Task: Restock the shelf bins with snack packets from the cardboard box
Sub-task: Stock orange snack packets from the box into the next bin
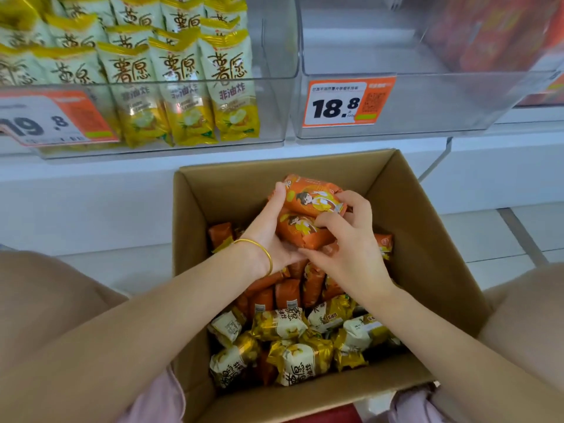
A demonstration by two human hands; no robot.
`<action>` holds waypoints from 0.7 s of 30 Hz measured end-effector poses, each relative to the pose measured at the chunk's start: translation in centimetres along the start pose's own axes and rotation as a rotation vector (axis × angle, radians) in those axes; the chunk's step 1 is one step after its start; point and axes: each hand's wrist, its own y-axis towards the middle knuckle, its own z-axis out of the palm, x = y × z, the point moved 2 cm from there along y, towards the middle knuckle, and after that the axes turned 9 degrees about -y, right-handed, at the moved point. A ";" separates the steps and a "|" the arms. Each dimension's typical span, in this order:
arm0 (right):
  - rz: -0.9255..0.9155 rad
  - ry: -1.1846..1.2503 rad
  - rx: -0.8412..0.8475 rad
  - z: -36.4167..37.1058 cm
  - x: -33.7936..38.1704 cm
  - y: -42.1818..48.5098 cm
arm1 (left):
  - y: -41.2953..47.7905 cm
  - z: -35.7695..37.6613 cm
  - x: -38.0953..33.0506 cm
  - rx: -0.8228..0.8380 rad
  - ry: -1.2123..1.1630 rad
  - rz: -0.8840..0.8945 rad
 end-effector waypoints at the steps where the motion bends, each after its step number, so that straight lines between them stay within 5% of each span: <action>1: -0.059 -0.020 -0.005 -0.1 0.4 0.0 | -0.2 0.2 -0.1 0.048 -0.022 0.001; 8: -0.223 -0.003 0.009 -1.3 1.6 0.8 | -0.5 0.0 -1.8 0.198 -0.024 0.118; 15: 0.209 0.246 -0.060 -3.0 0.9 2.1 | -0.5 -0.5 -2.9 0.090 0.276 0.347; 21: 0.228 0.254 0.170 -3.6 0.5 4.9 | -1.4 -0.6 -4.1 0.121 0.522 0.464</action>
